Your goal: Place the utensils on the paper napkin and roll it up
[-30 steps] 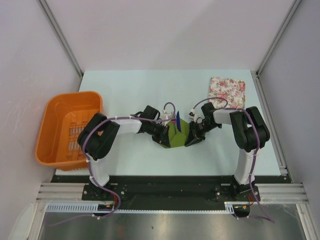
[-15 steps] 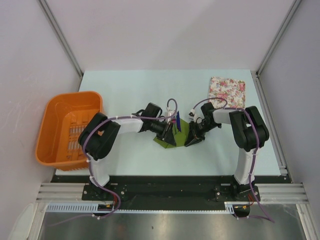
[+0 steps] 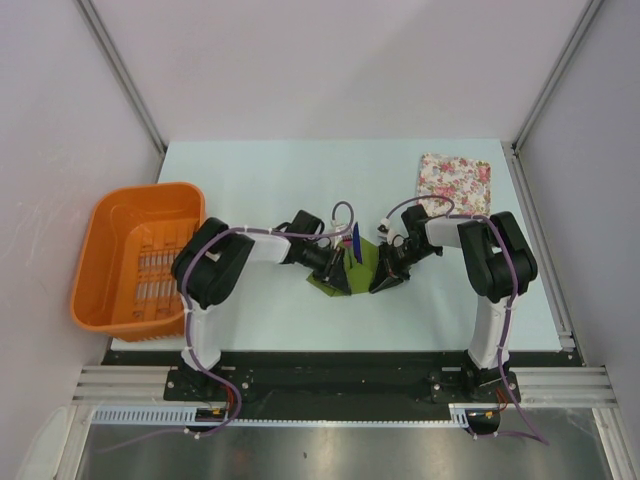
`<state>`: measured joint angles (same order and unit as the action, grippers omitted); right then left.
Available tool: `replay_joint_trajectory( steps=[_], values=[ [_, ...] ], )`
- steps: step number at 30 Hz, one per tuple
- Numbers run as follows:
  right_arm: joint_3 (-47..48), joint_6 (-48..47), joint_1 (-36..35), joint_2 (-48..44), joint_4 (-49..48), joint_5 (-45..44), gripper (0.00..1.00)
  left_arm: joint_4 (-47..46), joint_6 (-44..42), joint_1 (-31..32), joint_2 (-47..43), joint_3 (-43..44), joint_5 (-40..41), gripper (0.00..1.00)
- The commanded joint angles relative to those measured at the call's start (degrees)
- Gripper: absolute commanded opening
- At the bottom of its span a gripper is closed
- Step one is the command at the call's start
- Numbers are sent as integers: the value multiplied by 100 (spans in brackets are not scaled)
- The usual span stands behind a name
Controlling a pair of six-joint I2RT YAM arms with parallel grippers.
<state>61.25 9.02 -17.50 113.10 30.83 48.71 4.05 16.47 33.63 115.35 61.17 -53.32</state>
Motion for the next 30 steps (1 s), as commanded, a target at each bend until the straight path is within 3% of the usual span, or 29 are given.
replay_joint_trajectory(
  steps=[1,17,25,27,30],
  values=[
    [89,-76,-35,204,-244,-467,12,-142,-47,-304,66,-228,-301,25],
    [167,30,-26,204,-253,-266,12,579,-671,-761,-319,-623,-320,25],
    [141,101,-114,63,-244,-98,12,-387,136,-393,-1137,-395,-416,24],
    [150,109,-96,63,-253,-107,12,-1113,636,-278,-1120,-412,-338,24],
    [150,127,-105,72,-235,-72,13,-1468,954,-173,-848,-211,-179,26]
  ],
)
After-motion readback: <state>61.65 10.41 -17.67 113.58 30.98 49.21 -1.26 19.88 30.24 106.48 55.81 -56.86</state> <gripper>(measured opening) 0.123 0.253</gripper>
